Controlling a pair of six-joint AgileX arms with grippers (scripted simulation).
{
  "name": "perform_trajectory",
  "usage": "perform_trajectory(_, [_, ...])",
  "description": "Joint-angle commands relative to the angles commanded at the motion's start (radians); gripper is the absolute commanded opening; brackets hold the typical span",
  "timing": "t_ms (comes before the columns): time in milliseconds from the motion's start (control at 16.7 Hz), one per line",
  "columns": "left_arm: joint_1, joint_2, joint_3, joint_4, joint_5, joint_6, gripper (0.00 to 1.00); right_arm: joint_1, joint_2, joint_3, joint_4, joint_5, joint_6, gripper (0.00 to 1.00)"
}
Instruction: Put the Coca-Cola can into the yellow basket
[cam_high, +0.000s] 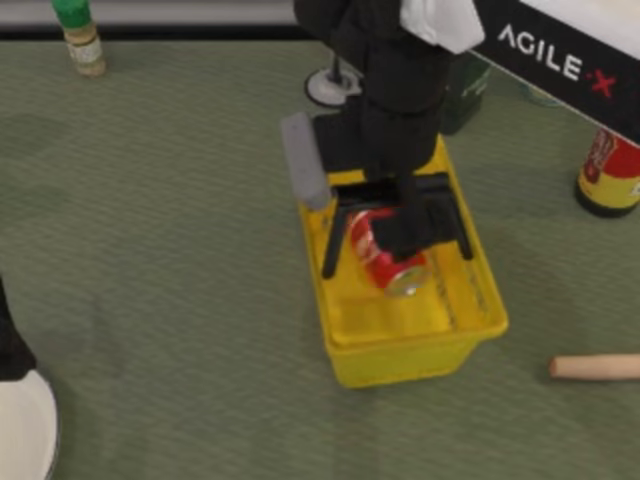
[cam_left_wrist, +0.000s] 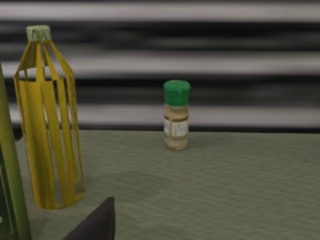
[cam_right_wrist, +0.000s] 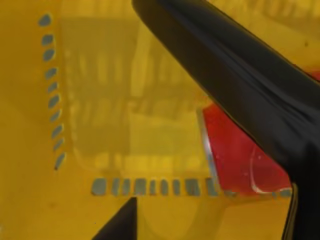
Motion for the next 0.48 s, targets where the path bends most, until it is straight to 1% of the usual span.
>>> perform_trajectory(480, [0.0, 0.0, 0.0, 0.0, 0.0, 0.0, 1.0, 0.0, 0.0, 0.0, 0.0, 0.0, 0.0, 0.1])
